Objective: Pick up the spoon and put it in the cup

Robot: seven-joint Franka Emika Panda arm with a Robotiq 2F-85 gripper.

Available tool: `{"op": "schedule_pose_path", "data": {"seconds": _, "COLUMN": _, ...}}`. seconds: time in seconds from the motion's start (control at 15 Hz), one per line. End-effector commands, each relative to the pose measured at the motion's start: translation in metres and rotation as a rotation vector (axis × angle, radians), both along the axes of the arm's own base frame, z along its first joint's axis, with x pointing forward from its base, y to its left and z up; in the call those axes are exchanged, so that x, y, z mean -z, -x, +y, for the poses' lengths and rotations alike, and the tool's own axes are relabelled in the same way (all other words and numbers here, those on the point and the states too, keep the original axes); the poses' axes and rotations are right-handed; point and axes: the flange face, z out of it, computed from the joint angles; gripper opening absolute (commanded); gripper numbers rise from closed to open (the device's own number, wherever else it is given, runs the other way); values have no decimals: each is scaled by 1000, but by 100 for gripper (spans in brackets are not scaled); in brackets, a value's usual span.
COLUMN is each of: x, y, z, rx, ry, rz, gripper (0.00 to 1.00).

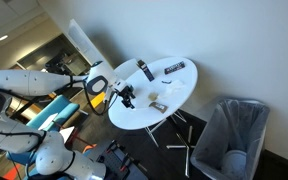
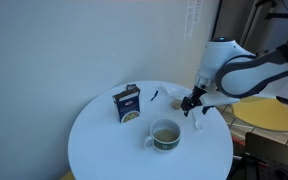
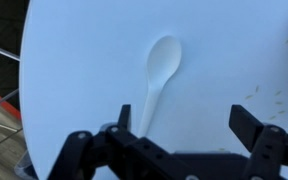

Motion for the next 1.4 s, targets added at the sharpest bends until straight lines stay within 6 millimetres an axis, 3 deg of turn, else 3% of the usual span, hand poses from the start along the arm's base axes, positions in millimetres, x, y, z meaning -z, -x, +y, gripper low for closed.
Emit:
{"op": "schedule_pose_path", "data": {"seconds": 0.0, "x": 12, "y": -10, "z": -4, "rx": 123, "ry": -6, "rz": -6, "gripper": 100}}
{"op": "schedule_pose_path", "data": {"seconds": 0.6, "x": 42, "y": -15, "z": -5, "rx": 237, "ry": 40, "rz": 69, "gripper": 100}}
{"op": "schedule_pose_path", "data": {"seconds": 0.67, "x": 44, "y": -15, "z": -5, "rx": 247, "ry": 42, "rz": 70, "gripper": 75}}
{"op": "schedule_pose_path", "data": {"seconds": 0.73, "x": 45, "y": -16, "z": -5, "rx": 255, "ry": 45, "rz": 70, "gripper": 74}}
{"op": "schedule_pose_path", "data": {"seconds": 1.33, "x": 31, "y": -20, "z": -1, "rx": 262, "ry": 38, "rz": 48, "gripper": 5}}
